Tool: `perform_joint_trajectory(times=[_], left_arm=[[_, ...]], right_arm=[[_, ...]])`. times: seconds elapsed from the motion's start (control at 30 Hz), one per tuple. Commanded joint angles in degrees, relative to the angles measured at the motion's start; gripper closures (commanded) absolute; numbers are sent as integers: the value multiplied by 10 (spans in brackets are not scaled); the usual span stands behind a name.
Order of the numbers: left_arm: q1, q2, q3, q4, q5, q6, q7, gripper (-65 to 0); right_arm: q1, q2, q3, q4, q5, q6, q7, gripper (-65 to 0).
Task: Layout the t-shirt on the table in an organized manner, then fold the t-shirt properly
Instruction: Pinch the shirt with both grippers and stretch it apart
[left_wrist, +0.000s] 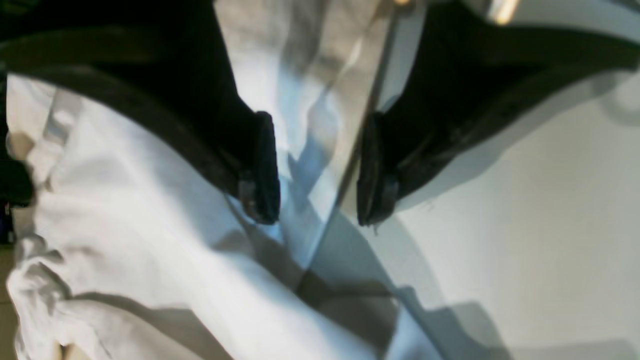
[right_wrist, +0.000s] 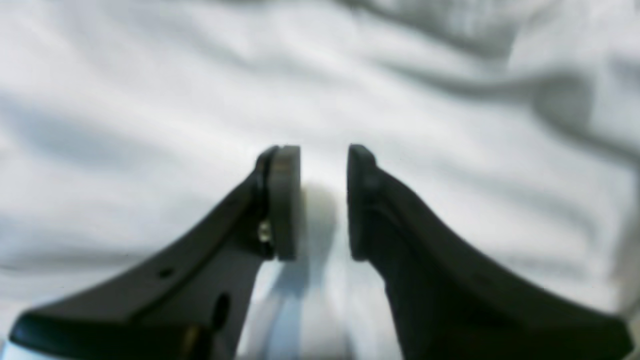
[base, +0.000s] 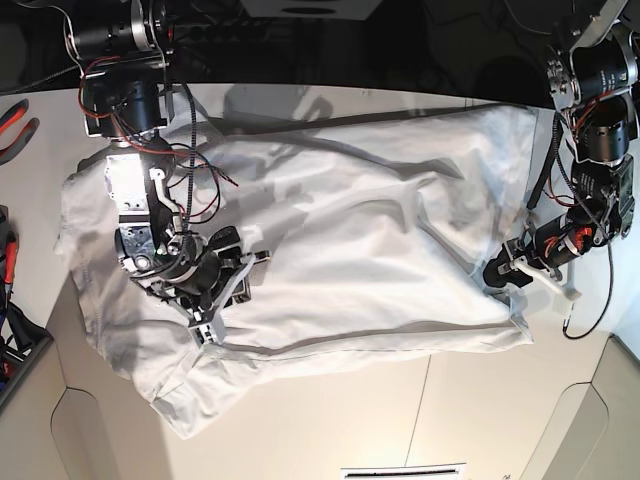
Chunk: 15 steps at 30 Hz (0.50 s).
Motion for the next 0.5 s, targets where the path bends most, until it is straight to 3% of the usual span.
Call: perform_joint_trajectory(times=[0.0,0.13,0.27,0.37,0.43,0.47], left_arm=[[-11,-8,0,5,0,-2,3,-295],[-11,-8,0,5,-3,-4,7,-294],[-11,-8,0,5,-3,-5,12,-264],[-11,-8,0,5,-11,-24,23,-144],[-10,-8,0,5,-25,-43,37,-17],[-10,-8,0,5,-33,-51,47,0]], right_arm=[[11,0,0,-7,1,-6,23,-163],[10,3,0,-80,-9,-26,67,-160],[10,3,0,-125,-31,-70,97,-62],[10,3,0,-139,-30,-87,97,-20],[10,3,0,-140,-30,-87,97,-19],[10,3,0,-140,-30,-87,97,-19]])
